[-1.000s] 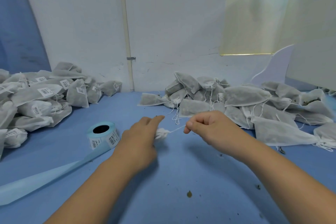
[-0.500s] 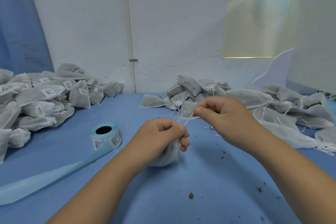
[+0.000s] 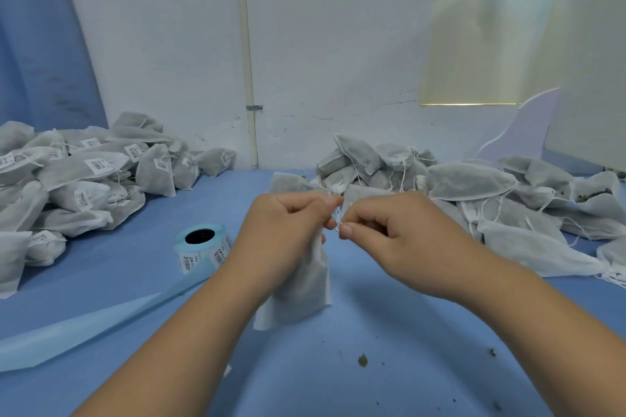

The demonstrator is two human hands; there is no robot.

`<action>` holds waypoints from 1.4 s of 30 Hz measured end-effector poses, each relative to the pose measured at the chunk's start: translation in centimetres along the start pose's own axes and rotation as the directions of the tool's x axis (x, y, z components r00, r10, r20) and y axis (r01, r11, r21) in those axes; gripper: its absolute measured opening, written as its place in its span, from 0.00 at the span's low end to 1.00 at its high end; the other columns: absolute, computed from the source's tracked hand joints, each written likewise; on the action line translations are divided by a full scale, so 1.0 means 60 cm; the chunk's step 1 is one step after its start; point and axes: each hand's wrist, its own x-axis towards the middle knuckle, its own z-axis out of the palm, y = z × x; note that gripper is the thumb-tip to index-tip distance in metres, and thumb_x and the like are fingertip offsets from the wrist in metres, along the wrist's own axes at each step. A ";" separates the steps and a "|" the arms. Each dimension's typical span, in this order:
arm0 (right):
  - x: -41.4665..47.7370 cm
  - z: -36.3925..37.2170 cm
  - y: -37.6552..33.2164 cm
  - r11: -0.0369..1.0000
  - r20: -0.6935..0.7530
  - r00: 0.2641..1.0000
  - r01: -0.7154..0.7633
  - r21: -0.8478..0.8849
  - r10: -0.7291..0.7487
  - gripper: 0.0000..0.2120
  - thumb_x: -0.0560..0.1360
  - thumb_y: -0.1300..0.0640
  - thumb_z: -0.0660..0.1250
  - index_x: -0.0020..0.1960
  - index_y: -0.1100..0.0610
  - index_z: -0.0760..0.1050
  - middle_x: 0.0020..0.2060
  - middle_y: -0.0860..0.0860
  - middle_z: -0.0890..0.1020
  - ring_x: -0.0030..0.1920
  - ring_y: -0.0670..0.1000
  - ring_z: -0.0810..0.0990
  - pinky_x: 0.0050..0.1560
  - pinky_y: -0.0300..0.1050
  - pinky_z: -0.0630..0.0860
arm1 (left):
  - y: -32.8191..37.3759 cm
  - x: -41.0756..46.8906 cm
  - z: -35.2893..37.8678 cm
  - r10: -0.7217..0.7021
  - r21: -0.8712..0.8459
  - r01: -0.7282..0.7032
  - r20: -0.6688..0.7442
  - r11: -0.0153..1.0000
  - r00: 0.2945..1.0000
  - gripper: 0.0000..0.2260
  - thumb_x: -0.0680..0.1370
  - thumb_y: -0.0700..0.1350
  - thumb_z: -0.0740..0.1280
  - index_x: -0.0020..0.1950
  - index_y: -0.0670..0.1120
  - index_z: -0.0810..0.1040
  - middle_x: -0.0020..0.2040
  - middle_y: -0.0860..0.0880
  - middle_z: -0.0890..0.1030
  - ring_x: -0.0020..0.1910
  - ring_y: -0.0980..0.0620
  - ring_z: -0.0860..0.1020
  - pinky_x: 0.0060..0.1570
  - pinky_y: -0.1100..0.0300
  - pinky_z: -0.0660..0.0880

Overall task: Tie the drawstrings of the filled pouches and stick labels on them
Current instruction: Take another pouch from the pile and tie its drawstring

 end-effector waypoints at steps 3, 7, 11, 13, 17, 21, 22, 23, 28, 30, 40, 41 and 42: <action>-0.001 -0.020 -0.012 0.996 0.011 0.999 0.052 -0.068 -0.052 0.11 0.77 0.53 0.64 0.37 0.48 0.77 0.26 0.40 0.74 0.29 0.42 0.71 0.32 0.37 0.67 | 0.003 -0.003 0.005 0.039 0.213 -0.058 0.093 0.975 0.995 0.12 0.79 0.46 0.68 0.37 0.50 0.85 0.30 0.55 0.80 0.27 0.63 0.74 0.32 0.72 0.70; 0.001 -0.045 -0.005 0.998 -0.059 0.998 0.020 -0.054 -0.023 0.09 0.75 0.52 0.64 0.36 0.49 0.77 0.26 0.41 0.75 0.27 0.44 0.71 0.30 0.38 0.68 | 0.010 -0.006 -0.001 -0.007 0.215 -0.054 0.274 0.975 0.962 0.14 0.80 0.47 0.66 0.36 0.55 0.84 0.32 0.57 0.81 0.30 0.60 0.75 0.36 0.71 0.72; 0.002 -0.046 0.006 1.000 -0.094 0.995 -0.015 0.023 0.017 0.09 0.75 0.53 0.66 0.35 0.49 0.78 0.26 0.39 0.75 0.28 0.42 0.72 0.30 0.32 0.68 | 0.022 -0.010 -0.010 -0.038 0.181 -0.040 0.409 0.983 0.912 0.14 0.81 0.48 0.65 0.38 0.53 0.85 0.31 0.55 0.79 0.31 0.58 0.75 0.38 0.69 0.72; 0.004 -0.036 0.010 0.999 -0.083 0.996 -0.033 0.020 0.035 0.09 0.74 0.53 0.67 0.35 0.49 0.78 0.27 0.38 0.76 0.29 0.41 0.72 0.31 0.32 0.67 | 0.026 -0.013 -0.006 -0.052 0.172 -0.022 0.418 0.985 0.907 0.15 0.80 0.48 0.65 0.34 0.52 0.82 0.30 0.53 0.77 0.30 0.57 0.74 0.37 0.69 0.72; 0.010 -0.021 0.019 0.994 -0.194 0.977 -0.099 -0.049 0.088 0.07 0.75 0.56 0.66 0.39 0.50 0.78 0.30 0.41 0.77 0.34 0.40 0.74 0.34 0.32 0.66 | 0.021 -0.009 0.001 -0.142 -0.128 0.188 0.306 0.974 0.941 0.10 0.69 0.44 0.65 0.27 0.45 0.75 0.26 0.47 0.69 0.26 0.50 0.67 0.32 0.60 0.66; 0.016 -0.036 0.013 0.988 -0.390 0.915 -0.136 -0.072 0.098 0.05 0.74 0.57 0.65 0.47 0.49 0.77 0.42 0.44 0.76 0.42 0.43 0.74 0.40 0.31 0.66 | 0.017 0.005 -0.011 -0.226 -0.555 0.429 0.397 0.713 0.890 0.09 0.67 0.42 0.61 0.26 0.45 0.70 0.25 0.50 0.64 0.22 0.53 0.64 0.26 0.63 0.67; 0.014 -0.040 0.007 0.993 -0.418 0.903 -0.117 -0.006 0.103 0.04 0.74 0.57 0.66 0.45 0.49 0.77 0.41 0.43 0.77 0.40 0.42 0.75 0.39 0.31 0.67 | 0.015 0.008 -0.015 -0.223 -0.593 0.451 0.419 0.668 0.880 0.10 0.68 0.42 0.60 0.26 0.45 0.70 0.25 0.51 0.64 0.21 0.53 0.64 0.25 0.63 0.67; 0.012 -0.044 -0.003 0.993 -0.420 0.900 -0.084 0.089 0.114 0.04 0.73 0.57 0.66 0.43 0.49 0.78 0.38 0.43 0.78 0.36 0.41 0.75 0.35 0.30 0.68 | 0.013 0.010 -0.018 -0.214 -0.611 0.461 0.434 0.643 0.875 0.10 0.68 0.42 0.59 0.26 0.45 0.70 0.24 0.51 0.64 0.21 0.54 0.64 0.25 0.63 0.67; -0.001 -0.030 -0.043 0.942 -0.107 0.987 -0.083 0.324 0.124 0.07 0.73 0.56 0.67 0.37 0.56 0.78 0.31 0.52 0.79 0.32 0.53 0.75 0.32 0.45 0.72 | 0.007 0.008 -0.017 -0.154 -0.602 0.459 0.488 0.653 0.859 0.08 0.67 0.43 0.61 0.27 0.45 0.71 0.24 0.51 0.64 0.22 0.53 0.65 0.27 0.61 0.67; -0.002 -0.022 -0.047 0.935 -0.067 0.989 -0.098 0.340 0.128 0.07 0.73 0.56 0.67 0.36 0.54 0.78 0.30 0.50 0.78 0.34 0.54 0.77 0.32 0.42 0.72 | 0.008 0.006 -0.014 -0.130 -0.581 0.453 0.511 0.676 0.850 0.07 0.66 0.43 0.63 0.28 0.45 0.72 0.24 0.51 0.66 0.23 0.53 0.65 0.28 0.61 0.67; -0.001 -0.019 -0.042 0.891 -0.027 0.978 -0.176 0.418 0.206 0.04 0.67 0.55 0.68 0.35 0.53 0.79 0.27 0.45 0.76 0.30 0.43 0.73 0.31 0.34 0.70 | 0.010 0.001 -0.010 -0.066 -0.440 0.316 0.495 0.840 0.866 0.11 0.70 0.45 0.63 0.29 0.45 0.74 0.27 0.49 0.68 0.26 0.51 0.69 0.35 0.58 0.69; 0.000 -0.019 -0.041 0.887 -0.016 0.977 -0.187 0.422 0.213 0.04 0.67 0.54 0.69 0.35 0.53 0.79 0.27 0.46 0.76 0.30 0.43 0.73 0.31 0.35 0.70 | 0.010 0.001 -0.011 -0.050 -0.418 0.280 0.483 0.864 0.874 0.11 0.70 0.45 0.63 0.29 0.45 0.74 0.27 0.49 0.68 0.27 0.51 0.70 0.36 0.57 0.68; 0.000 -0.020 -0.041 0.884 -0.005 0.976 -0.195 0.426 0.217 0.04 0.66 0.54 0.70 0.35 0.54 0.79 0.27 0.47 0.76 0.29 0.43 0.73 0.31 0.35 0.70 | 0.010 0.001 -0.011 -0.034 -0.397 0.250 0.476 0.883 0.879 0.11 0.71 0.45 0.63 0.29 0.45 0.75 0.27 0.48 0.69 0.27 0.51 0.70 0.36 0.57 0.68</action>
